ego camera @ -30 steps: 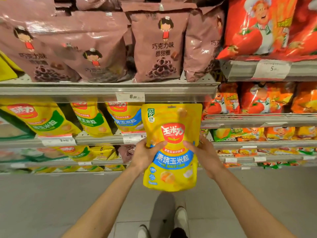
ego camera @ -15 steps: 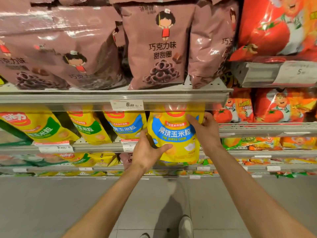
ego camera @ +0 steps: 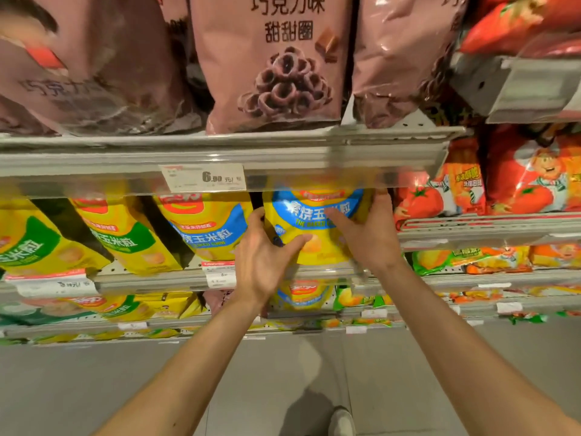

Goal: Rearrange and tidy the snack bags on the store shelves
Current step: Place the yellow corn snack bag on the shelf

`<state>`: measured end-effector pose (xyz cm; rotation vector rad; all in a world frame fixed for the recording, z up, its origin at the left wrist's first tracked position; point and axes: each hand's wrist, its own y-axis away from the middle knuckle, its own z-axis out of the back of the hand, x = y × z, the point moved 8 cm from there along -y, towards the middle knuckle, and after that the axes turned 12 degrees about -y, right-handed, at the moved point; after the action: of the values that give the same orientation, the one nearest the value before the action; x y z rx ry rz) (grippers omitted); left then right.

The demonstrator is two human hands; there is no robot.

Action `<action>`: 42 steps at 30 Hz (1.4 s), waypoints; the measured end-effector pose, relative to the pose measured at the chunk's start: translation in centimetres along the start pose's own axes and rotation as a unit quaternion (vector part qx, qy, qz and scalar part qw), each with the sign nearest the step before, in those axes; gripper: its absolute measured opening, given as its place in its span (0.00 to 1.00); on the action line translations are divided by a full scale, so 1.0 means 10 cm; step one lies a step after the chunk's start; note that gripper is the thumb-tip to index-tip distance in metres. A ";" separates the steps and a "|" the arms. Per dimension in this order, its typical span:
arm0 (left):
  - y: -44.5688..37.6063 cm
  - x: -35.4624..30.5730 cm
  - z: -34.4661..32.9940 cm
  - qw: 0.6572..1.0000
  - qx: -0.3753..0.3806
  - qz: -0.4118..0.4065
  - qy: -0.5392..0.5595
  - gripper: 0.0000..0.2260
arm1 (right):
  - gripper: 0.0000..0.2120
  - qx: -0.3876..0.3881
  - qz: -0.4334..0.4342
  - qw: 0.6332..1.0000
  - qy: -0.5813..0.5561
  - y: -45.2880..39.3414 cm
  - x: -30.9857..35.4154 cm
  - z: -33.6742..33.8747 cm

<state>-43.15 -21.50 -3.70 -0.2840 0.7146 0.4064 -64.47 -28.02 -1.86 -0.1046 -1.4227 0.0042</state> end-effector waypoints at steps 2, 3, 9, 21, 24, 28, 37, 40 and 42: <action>-0.03 -0.02 -0.03 1.000 -0.014 -0.010 0.015 0.37 | 0.31 -0.003 0.005 1.000 -0.003 -0.09 -0.07 -0.01; -0.04 -0.01 -0.05 0.999 -0.017 -0.015 0.023 0.37 | 0.32 -0.005 0.011 1.000 -0.004 -0.12 -0.08 -0.01; -0.03 0.08 -0.15 0.998 -0.031 -0.050 0.000 0.36 | 0.44 -0.006 0.057 0.998 0.019 -0.01 -0.14 -0.07; -0.14 0.09 -0.24 0.999 -0.026 -0.045 0.003 0.34 | 0.46 -0.022 0.076 0.997 0.020 -0.09 -0.18 -0.09; -0.14 0.10 -0.26 0.999 -0.021 -0.046 0.006 0.34 | 0.46 -0.019 0.082 0.996 0.021 -0.08 -0.20 -0.09; -0.04 0.12 -0.24 0.998 -0.026 -0.061 0.022 0.33 | 0.46 -0.021 0.082 0.996 0.024 0.01 -0.23 -0.06; -0.11 0.16 -0.28 0.999 -0.008 -0.036 -0.005 0.29 | 0.45 -0.015 0.080 0.996 0.038 -0.06 -0.24 -0.10; -0.05 0.15 -0.27 0.998 -0.018 -0.058 -0.031 0.25 | 0.41 -0.018 0.068 0.997 0.019 0.03 -0.31 -0.06; -0.01 0.17 -0.26 0.996 -0.021 -0.067 -0.049 0.26 | 0.38 -0.015 0.070 0.997 0.012 0.12 -0.35 -0.04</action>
<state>-43.41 -22.16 -6.73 -0.3479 0.5870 0.3055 -64.53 -27.04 -5.45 -0.2296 -1.3896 0.0970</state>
